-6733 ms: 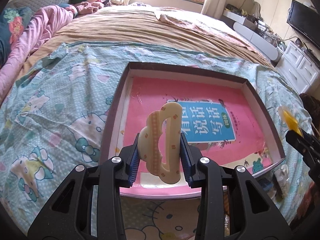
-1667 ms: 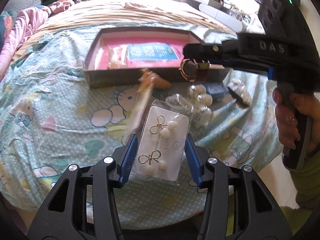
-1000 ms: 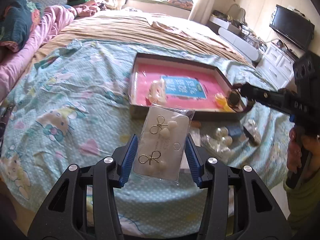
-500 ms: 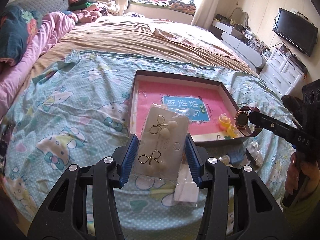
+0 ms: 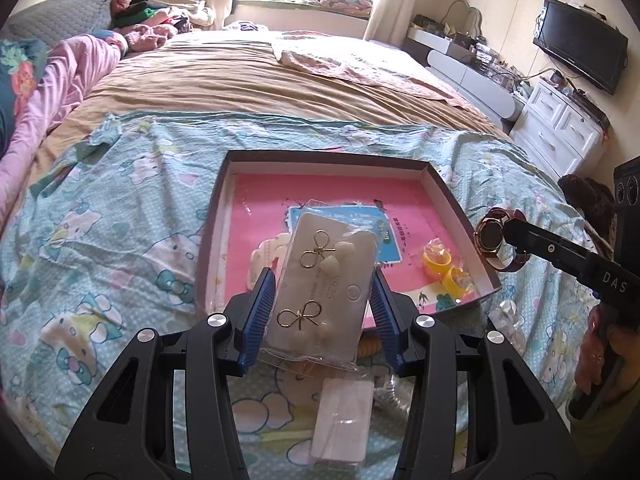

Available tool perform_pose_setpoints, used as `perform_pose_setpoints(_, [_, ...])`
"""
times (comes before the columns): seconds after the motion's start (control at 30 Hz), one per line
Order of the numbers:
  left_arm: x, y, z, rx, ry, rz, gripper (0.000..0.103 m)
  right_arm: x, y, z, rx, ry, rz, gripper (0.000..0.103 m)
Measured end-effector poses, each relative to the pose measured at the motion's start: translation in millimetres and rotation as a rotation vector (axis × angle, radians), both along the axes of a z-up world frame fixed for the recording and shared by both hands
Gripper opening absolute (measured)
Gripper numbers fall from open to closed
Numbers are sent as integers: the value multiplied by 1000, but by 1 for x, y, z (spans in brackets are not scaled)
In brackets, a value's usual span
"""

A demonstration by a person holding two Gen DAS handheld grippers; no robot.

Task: Organize jewelry
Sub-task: 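Carry the earring card with left gripper over the tray while right carries the watch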

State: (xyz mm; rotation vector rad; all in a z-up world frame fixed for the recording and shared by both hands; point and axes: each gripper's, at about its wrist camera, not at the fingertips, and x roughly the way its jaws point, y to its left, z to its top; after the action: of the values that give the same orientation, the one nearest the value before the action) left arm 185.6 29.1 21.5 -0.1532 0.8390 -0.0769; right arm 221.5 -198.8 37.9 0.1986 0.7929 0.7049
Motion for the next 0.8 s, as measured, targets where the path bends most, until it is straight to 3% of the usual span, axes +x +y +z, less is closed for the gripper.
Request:
perform_pose_setpoints(0.43, [37, -29, -16, 14, 25, -74, 39, 29, -9, -6, -41, 1, -50, 20])
perform_pose_setpoints(0.8, [52, -29, -44, 0, 75, -99, 39, 51, -2, -19, -99, 19, -57, 20])
